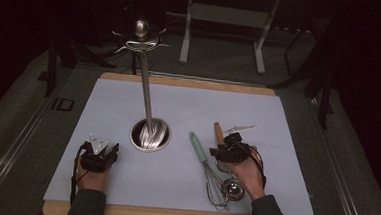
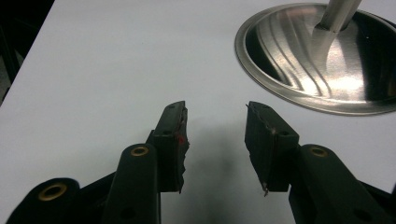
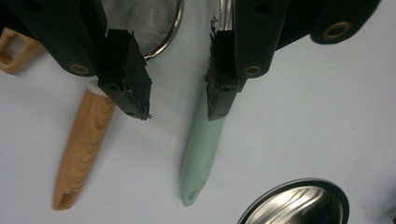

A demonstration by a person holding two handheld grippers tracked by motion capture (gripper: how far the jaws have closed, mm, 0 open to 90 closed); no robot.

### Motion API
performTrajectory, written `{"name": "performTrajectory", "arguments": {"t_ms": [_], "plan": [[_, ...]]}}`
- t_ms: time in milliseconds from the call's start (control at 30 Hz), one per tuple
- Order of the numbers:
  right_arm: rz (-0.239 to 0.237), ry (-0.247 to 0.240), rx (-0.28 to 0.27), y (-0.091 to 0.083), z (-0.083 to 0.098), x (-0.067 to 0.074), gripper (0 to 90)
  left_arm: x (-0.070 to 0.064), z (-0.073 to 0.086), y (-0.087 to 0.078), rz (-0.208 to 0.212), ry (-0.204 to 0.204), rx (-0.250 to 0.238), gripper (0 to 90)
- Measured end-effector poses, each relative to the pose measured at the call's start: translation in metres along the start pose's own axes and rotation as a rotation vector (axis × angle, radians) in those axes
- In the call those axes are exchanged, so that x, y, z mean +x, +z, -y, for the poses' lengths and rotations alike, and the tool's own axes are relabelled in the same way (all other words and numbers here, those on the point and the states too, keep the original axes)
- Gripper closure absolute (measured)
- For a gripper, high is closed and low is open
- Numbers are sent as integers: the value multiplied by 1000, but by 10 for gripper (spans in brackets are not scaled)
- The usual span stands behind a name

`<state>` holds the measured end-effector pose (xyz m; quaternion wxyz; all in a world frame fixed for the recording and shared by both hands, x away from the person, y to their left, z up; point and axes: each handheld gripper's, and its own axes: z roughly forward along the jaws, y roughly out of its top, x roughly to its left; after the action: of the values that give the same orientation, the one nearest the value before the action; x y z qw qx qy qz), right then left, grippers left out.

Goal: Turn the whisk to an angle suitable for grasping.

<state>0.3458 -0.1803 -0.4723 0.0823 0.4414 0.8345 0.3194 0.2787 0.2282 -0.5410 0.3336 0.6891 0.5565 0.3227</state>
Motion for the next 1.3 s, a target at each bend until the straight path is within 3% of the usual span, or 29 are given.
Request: {"name": "performTrajectory", "arguments": {"t_ms": [800,1100,1300], "plan": [[-67,-20,137,30,-5,13,644,1,0,0,0,-5,1,567],[-97,-2,195,36,-10,13,665,1,0,0,-1,-9,0,564],[-92,25,237,42,-14,12,656,1,0,0,-1,-11,-1,563]]}}
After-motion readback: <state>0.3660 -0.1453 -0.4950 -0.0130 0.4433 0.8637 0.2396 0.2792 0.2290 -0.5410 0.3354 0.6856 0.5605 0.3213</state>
